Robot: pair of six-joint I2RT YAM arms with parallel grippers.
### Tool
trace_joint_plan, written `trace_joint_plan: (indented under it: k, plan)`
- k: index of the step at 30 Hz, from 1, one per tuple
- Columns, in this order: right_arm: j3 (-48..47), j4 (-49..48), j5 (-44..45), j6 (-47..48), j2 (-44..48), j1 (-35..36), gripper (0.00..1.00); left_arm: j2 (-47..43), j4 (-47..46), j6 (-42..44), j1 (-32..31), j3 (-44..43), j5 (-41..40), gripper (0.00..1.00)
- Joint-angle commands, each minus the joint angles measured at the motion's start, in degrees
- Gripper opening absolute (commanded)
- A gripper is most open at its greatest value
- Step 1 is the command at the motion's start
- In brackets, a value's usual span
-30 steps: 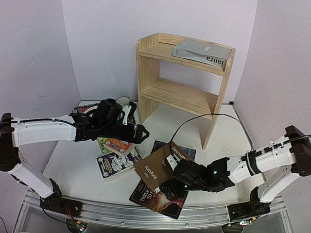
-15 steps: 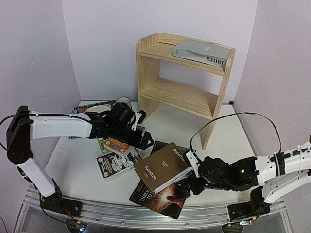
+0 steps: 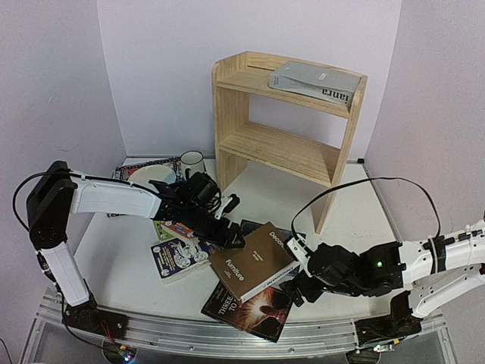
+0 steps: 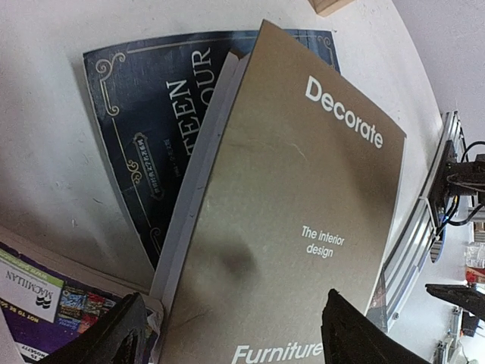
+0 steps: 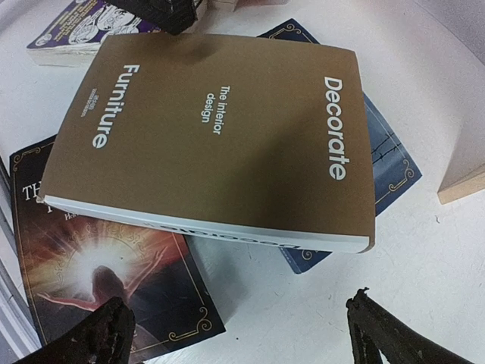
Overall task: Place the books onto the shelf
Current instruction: Pick up the book from the book pile.
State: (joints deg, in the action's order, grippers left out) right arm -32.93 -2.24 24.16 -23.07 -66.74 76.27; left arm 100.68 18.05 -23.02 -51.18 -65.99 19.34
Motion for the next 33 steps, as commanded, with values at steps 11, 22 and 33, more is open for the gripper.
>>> trace_joint_plan:
  k: [11,22,33]
  plan:
    - [-0.75,3.92,15.02,9.98,9.67,1.25,0.98,1.51,0.05,-1.26,0.19,-2.39,3.51,0.83]
    - [-2.21,-4.9,14.41,36.11,6.33,1.25,0.98,3.58,0.05,-1.94,0.18,-3.47,3.84,0.78]
    - [12.42,-24.09,9.2,72.95,4.56,4.42,0.98,-0.16,-0.12,-2.02,0.28,-2.03,0.41,0.8]
